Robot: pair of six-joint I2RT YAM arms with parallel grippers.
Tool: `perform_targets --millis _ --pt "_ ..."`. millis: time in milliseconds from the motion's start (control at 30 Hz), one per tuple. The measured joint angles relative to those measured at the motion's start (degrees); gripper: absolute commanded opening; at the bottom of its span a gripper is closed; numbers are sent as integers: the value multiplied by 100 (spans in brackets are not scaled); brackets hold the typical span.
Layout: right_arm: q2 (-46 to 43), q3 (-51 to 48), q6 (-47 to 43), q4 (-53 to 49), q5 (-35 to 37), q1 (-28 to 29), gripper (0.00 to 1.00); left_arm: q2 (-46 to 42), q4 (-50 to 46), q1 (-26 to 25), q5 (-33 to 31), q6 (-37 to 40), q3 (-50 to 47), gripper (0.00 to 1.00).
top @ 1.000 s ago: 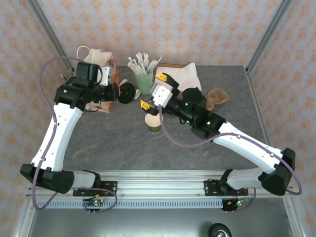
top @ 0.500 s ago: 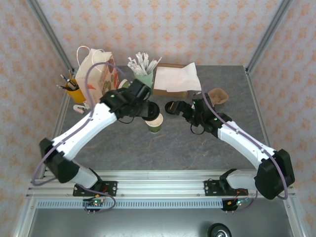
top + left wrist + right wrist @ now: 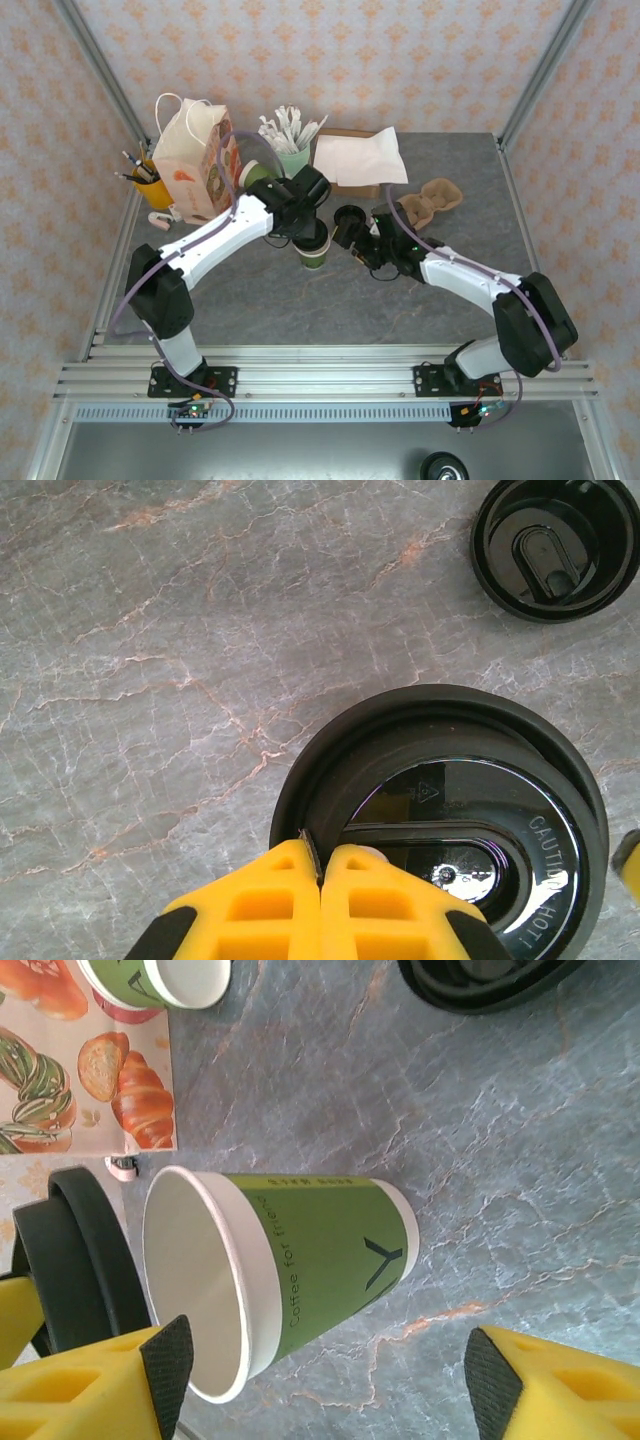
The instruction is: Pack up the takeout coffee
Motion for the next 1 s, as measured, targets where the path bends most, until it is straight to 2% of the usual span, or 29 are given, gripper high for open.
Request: perform_targets --millis 633,1000 --pt "426 -98 2 761 -245 101 61 396 92 2 127 2 0 0" --pt "505 -98 76 970 -260 103 47 402 109 17 175 4 4 0"
